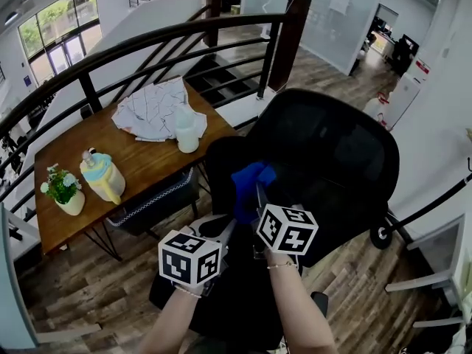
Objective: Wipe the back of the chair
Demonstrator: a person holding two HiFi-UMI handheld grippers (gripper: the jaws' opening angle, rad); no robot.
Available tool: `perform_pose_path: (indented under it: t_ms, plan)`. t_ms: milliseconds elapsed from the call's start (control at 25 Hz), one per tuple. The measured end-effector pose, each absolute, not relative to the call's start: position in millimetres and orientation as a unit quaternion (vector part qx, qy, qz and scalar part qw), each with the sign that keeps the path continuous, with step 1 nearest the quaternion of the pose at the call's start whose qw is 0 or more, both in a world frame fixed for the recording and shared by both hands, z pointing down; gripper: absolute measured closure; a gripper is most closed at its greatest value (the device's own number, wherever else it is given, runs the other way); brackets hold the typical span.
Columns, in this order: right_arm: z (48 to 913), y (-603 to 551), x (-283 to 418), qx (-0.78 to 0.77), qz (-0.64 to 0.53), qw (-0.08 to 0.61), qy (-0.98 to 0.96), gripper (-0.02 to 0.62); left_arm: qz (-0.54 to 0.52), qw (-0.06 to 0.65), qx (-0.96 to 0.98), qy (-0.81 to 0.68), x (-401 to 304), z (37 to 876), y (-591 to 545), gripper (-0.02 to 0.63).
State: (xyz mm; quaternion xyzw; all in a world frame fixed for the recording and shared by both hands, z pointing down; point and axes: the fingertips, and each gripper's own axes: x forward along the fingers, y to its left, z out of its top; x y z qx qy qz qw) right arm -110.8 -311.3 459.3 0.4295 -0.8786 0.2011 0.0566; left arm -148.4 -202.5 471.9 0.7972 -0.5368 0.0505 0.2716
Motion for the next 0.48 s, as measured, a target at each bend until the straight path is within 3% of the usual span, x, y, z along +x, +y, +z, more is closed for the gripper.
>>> perform_pose_path:
  t_ms: [480]
  plan:
    - [462, -318, -9, 0.483, 0.205, 0.051, -0.850, 0.505, 0.069, 0.275, 0.824, -0.491, -88, 473, -221, 0.572]
